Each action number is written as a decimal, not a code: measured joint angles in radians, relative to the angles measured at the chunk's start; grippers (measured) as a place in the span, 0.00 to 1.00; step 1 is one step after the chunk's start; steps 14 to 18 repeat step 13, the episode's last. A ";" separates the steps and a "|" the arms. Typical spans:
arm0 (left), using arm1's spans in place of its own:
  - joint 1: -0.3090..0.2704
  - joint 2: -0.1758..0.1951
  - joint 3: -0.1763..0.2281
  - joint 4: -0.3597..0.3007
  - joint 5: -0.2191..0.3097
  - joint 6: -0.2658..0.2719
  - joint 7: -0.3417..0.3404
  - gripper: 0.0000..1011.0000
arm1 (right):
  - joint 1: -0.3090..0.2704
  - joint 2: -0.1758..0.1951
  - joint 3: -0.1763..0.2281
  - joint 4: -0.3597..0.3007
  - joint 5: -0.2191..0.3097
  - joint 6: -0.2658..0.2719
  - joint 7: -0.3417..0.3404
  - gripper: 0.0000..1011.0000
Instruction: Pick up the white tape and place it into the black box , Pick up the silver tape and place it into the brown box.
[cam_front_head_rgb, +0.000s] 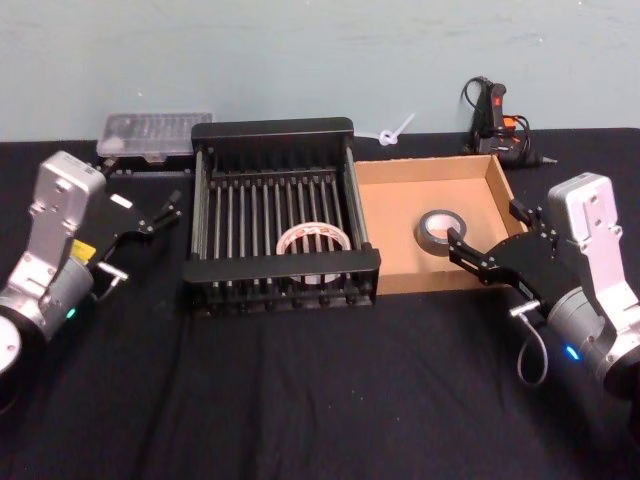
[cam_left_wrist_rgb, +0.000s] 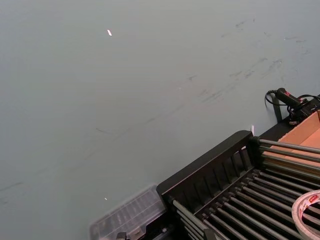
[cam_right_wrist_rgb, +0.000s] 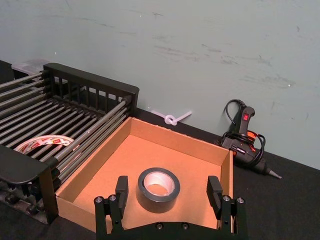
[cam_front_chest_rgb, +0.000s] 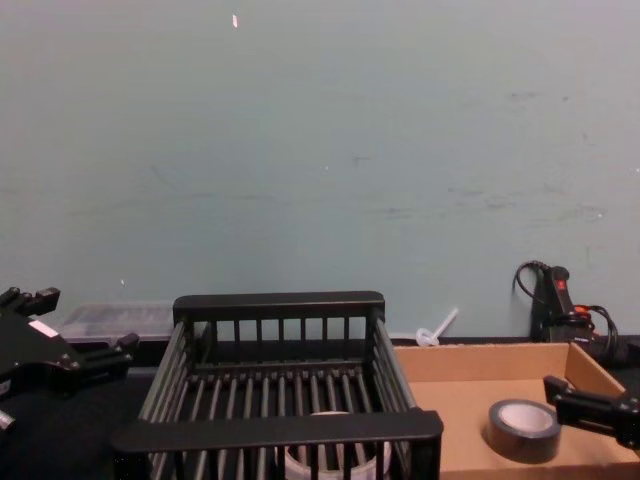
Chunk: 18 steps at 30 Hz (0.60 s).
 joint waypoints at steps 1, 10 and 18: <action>0.000 0.000 0.000 0.000 0.000 0.000 0.000 0.99 | 0.000 0.000 0.000 0.000 0.000 0.000 0.000 0.99; 0.000 0.000 0.000 0.000 0.000 0.000 0.000 0.99 | 0.000 0.000 0.000 0.000 0.000 0.000 0.000 0.99; 0.000 0.000 0.000 0.000 0.000 0.000 0.000 0.99 | 0.000 0.000 0.000 0.000 0.000 0.000 0.000 0.99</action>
